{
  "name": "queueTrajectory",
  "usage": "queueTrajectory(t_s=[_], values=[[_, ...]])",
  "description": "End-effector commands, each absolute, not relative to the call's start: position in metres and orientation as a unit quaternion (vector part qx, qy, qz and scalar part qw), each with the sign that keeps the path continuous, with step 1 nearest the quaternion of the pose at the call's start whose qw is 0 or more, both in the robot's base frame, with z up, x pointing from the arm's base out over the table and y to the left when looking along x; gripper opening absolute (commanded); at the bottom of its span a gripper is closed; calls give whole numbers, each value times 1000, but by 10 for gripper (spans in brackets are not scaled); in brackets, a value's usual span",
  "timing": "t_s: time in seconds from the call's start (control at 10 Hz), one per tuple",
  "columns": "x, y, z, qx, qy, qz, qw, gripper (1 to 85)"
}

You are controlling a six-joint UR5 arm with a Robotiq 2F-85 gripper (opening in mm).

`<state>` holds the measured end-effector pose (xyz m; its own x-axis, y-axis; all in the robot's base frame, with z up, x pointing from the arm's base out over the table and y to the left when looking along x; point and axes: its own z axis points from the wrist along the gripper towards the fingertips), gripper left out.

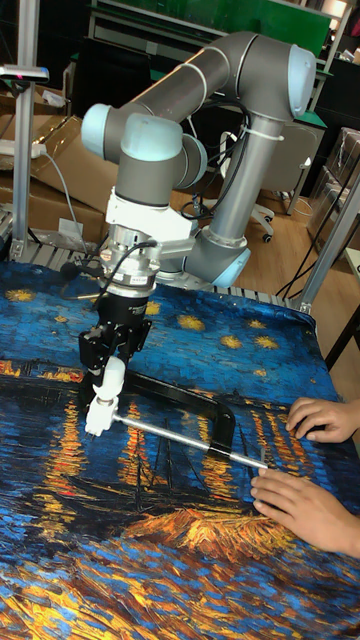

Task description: Install the light bulb by rotating it

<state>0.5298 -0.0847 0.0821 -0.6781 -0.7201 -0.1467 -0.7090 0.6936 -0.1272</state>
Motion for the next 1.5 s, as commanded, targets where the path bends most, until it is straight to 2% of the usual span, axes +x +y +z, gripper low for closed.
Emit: queueTrajectory(t_s=[0.0, 0.1, 0.3, 0.5, 0.7, 0.9, 1.1, 1.2, 1.3, 1.4], values=[[538, -83, 81, -362, 926, -21, 107, 160], [537, -83, 80, -369, 923, -20, 105, 180], [523, -83, 76, -391, 917, -10, 80, 290], [517, -83, 78, -392, 917, -5, 70, 283], [502, -82, 75, -398, 917, 9, 41, 287], [498, -77, 67, -409, 912, 27, 29, 340], [483, -80, 76, -411, 911, 35, 0, 343], [471, -96, 93, -454, 888, 55, -56, 447], [476, -110, 100, -460, 884, 30, -78, 500], [490, -111, 100, -471, 879, 4, -71, 520]])
